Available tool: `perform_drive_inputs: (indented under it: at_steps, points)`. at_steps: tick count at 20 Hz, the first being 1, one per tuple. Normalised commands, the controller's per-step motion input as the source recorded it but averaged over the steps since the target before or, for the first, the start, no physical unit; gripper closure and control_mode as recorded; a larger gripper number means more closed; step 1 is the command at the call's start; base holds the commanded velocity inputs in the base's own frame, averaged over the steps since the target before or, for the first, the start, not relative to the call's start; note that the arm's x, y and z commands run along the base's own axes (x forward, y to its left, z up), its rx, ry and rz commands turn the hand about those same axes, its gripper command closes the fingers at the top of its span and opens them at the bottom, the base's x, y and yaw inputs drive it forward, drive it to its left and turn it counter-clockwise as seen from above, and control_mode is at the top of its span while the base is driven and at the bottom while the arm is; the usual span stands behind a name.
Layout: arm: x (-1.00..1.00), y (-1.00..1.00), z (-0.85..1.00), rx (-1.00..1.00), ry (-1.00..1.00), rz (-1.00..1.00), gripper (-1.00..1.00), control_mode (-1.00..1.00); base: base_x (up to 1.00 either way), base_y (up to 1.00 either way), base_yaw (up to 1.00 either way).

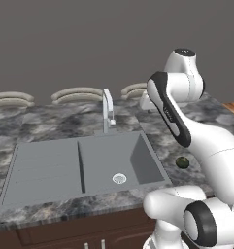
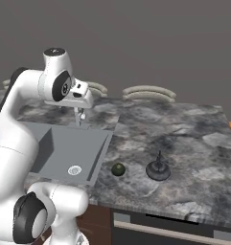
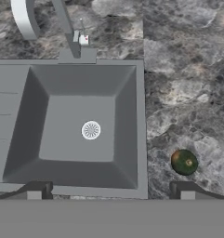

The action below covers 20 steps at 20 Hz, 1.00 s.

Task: Pick up all produce items and place them in the sink. Turn on the sink faucet to wash them. Then turn the sink off and put them in the tray.

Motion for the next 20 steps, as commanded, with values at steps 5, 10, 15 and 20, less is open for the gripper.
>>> perform_drive_inputs:
  at_steps: [5,10,15,20]
  points:
    - [0.00,0.00,0.00,0.00,0.00,0.00,-1.00,1.00,0.00,-0.09,0.00]
    - [0.00,0.00,0.00,0.00,0.00,0.00,-1.00,1.00,0.00,-0.17,0.00]
    - [-0.01,-0.42,0.00,0.01,0.00,0.00,-1.00,-1.00,0.00,-0.17,0.00]
    - [-0.02,-0.82,0.00,0.04,0.00,0.00,-1.00,-1.00,0.00,0.00,0.00]
